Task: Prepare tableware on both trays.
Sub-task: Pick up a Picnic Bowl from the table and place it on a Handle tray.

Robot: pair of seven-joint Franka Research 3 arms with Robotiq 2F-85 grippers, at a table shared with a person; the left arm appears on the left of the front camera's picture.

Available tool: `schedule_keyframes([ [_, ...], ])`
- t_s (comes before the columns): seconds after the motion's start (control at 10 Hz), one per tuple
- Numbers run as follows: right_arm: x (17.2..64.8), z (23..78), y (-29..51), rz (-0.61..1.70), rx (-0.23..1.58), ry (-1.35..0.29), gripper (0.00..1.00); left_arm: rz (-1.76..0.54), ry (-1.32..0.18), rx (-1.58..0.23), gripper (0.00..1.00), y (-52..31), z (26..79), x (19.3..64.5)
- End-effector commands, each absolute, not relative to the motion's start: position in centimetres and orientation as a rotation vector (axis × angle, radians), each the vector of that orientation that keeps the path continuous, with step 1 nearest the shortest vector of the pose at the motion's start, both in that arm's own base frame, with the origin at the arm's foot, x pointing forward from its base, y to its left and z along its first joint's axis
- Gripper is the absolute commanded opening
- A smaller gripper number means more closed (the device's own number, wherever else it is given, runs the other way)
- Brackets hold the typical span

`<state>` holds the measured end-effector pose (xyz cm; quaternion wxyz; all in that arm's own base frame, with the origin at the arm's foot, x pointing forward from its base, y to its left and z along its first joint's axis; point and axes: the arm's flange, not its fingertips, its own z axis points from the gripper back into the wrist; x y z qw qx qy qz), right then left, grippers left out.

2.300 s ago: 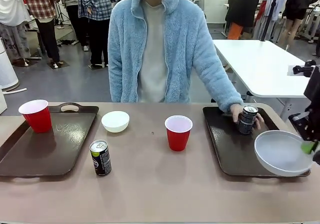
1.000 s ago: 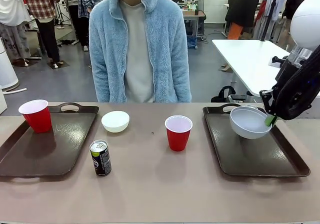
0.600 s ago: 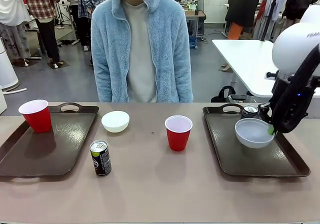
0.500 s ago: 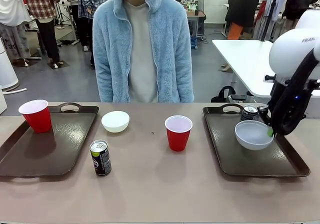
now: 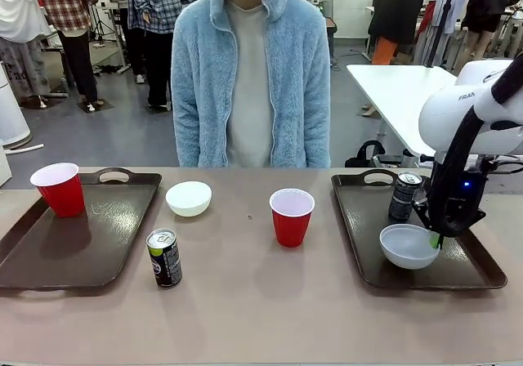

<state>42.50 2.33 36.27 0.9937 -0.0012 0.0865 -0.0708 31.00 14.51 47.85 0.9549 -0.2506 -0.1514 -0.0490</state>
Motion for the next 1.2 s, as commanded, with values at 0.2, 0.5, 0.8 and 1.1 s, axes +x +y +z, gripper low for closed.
schedule_keyframes([
  [0.2,43.0,36.8,2.4,-0.130,-0.052,0.142,0.63,-0.103,-0.313,-0.522,1.00,14.6,47.8,30.9],
  [0.5,42.0,39.8,2.4,-0.120,-0.033,0.089,1.00,-0.103,-0.313,-0.522,1.00,14.6,47.8,30.9],
  [0.8,39.5,45.1,3.0,-0.068,0.002,0.042,1.00,-0.103,-0.313,-0.522,1.00,14.6,47.8,30.9],
  [1.1,37.6,49.3,3.0,-0.041,0.044,0.020,0.97,-0.103,-0.313,-0.522,1.00,14.6,47.8,30.9],
])
